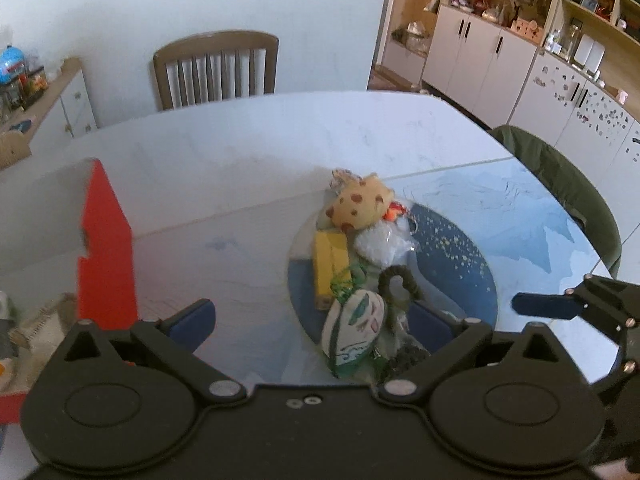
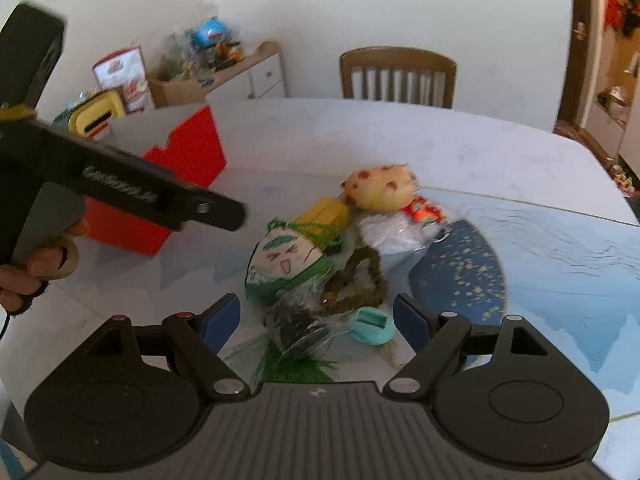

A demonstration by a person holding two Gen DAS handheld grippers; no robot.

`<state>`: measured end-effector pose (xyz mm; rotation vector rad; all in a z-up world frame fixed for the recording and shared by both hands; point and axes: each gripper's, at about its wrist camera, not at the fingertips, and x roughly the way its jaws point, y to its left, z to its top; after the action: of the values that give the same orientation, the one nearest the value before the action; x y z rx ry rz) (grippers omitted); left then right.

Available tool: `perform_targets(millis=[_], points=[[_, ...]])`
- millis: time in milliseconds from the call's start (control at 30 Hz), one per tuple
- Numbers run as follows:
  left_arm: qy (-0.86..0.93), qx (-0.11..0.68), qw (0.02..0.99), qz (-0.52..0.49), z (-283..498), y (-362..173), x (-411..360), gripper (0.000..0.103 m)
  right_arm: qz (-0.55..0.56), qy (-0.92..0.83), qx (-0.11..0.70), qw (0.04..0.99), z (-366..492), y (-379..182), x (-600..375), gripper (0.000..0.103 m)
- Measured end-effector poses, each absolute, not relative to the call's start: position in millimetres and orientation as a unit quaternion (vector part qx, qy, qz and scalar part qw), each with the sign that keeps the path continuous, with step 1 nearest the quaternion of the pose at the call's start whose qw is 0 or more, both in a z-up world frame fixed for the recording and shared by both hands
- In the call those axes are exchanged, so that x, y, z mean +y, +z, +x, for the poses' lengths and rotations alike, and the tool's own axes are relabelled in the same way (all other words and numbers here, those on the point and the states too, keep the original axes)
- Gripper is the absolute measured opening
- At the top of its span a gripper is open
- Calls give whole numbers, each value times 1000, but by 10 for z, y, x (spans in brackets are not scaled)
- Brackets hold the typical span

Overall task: Organize objects
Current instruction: 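Grasp the dark seed bag with the right tool while the left grasps the green-white pouch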

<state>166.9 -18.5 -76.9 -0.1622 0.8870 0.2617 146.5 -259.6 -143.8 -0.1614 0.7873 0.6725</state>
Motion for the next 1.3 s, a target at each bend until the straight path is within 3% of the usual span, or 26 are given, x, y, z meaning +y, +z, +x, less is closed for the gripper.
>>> perform_targets(millis=[400, 600, 667, 800, 1067, 1300], points=[[109, 450, 883, -79, 1881, -1166, -265, 100, -142, 368, 382, 836, 1493, -1785, -2315, 84], [95, 462, 878, -81, 1937, -1319, -261, 85, -151, 370, 380, 834, 1540, -1864, -2270, 83], [92, 465, 877, -81, 1951, -1360, -267, 77, -156, 373, 378, 833, 1541, -1883, -2258, 79], [85, 462, 879, -87, 1944, -1384, -270, 72, -172, 374, 372, 832, 1532, -1909, -2224, 71], [79, 461, 879, -98, 1945, -1397, -268, 44, -181, 363, 375, 833, 1557, -1946, -2209, 49], [80, 459, 879, -103, 1932, -1381, -260, 41, -184, 358, 377, 834, 1556, -1934, -2206, 36]])
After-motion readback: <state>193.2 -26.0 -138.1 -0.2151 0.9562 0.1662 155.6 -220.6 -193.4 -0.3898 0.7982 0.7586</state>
